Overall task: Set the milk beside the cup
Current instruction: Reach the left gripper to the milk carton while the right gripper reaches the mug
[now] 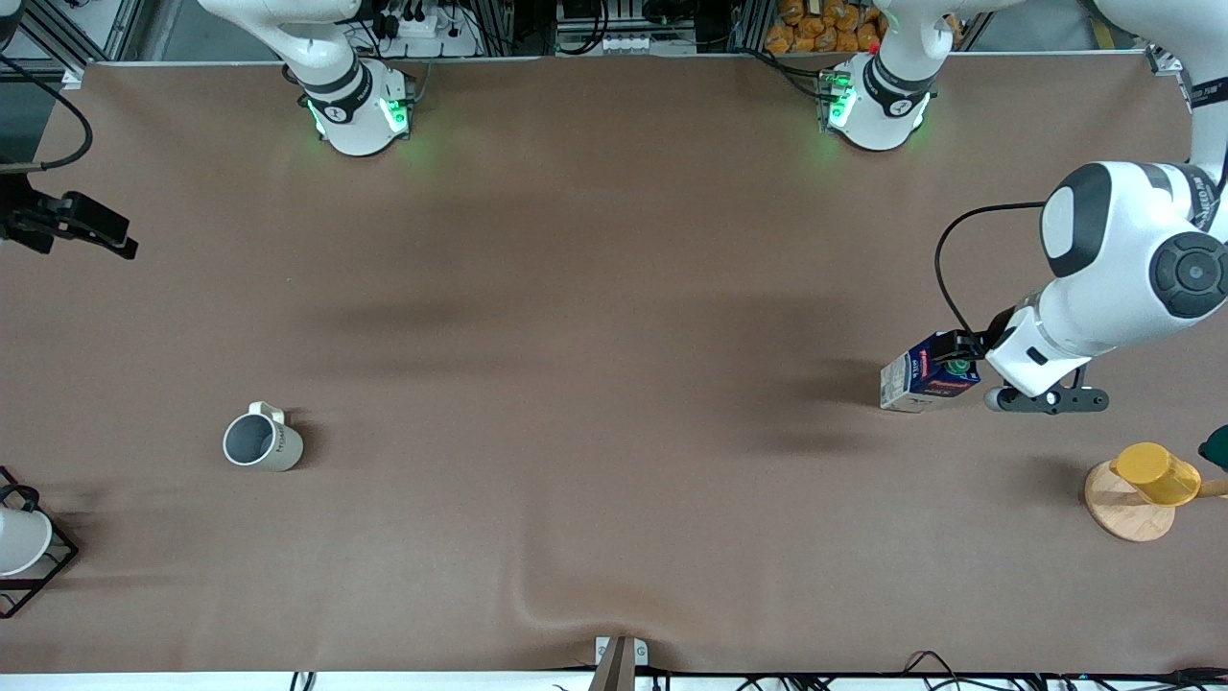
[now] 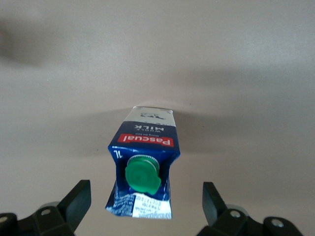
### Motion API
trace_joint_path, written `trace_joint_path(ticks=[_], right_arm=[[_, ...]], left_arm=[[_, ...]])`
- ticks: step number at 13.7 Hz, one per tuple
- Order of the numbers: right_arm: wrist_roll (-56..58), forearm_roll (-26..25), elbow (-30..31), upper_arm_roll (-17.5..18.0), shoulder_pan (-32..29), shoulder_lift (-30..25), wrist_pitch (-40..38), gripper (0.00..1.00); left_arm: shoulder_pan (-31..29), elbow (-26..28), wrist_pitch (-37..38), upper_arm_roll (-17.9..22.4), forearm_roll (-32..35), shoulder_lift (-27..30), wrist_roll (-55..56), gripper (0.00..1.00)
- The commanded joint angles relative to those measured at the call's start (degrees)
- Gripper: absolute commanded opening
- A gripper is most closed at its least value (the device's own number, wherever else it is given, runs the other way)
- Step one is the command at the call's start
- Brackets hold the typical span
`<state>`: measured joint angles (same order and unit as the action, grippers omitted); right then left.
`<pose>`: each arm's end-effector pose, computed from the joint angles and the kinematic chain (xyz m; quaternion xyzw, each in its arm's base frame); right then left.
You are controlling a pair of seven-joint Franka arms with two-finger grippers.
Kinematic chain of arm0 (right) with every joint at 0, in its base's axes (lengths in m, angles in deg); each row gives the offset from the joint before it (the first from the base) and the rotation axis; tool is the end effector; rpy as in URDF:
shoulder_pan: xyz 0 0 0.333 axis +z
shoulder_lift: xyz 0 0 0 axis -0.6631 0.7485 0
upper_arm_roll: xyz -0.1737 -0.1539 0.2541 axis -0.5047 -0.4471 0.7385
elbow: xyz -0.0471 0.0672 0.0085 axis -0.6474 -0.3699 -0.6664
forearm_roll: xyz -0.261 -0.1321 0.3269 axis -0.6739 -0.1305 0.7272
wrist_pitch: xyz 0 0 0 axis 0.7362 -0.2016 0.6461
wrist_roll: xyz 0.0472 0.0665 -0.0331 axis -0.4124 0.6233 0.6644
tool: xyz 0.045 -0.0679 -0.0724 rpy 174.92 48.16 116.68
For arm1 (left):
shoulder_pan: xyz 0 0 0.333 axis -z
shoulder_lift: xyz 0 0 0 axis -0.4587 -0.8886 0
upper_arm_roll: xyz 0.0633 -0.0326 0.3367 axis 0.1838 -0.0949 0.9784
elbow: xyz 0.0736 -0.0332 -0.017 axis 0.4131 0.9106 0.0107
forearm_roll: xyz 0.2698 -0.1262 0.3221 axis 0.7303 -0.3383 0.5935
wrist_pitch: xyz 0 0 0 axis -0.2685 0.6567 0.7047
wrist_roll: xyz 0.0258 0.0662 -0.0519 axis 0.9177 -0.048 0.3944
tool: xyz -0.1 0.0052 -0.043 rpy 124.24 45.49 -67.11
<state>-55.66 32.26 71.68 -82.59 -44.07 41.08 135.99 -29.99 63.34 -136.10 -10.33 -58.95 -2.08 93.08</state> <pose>0.5889 -0.0430 0.6412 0.9990 -0.0372 -0.0199 0.0111 0.6547 -0.0476 0.3937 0.9986 -0.0110 -0.0509 0.0007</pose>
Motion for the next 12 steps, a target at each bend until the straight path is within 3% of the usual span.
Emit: trace_joint_path(ticks=[1,10,11,12], right_arm=[[0.72,-0.46,-0.44,0.39,-0.72,3.23,2.76,1.0],[1.07,-0.55,-0.44,0.39,-1.25,16.42,12.52,1.0],[1.77,-0.64,-0.44,0.3,-1.34,17.73,13.83,1.0],[2.99,-0.64,-0.44,0.3,-1.77,18.97,15.32,1.0]], left_arm=[[-0.21,3.0,-3.96,-0.1,2.1,0.48,-1.0,1.0],[-0.39,6.7,-7.75,-0.1,3.25,0.48,-0.91,1.0],[-0.56,6.7,-7.49,-0.18,3.25,0.57,-0.91,0.96],[-0.39,6.88,-7.32,-0.1,3.25,0.57,-0.56,0.85]])
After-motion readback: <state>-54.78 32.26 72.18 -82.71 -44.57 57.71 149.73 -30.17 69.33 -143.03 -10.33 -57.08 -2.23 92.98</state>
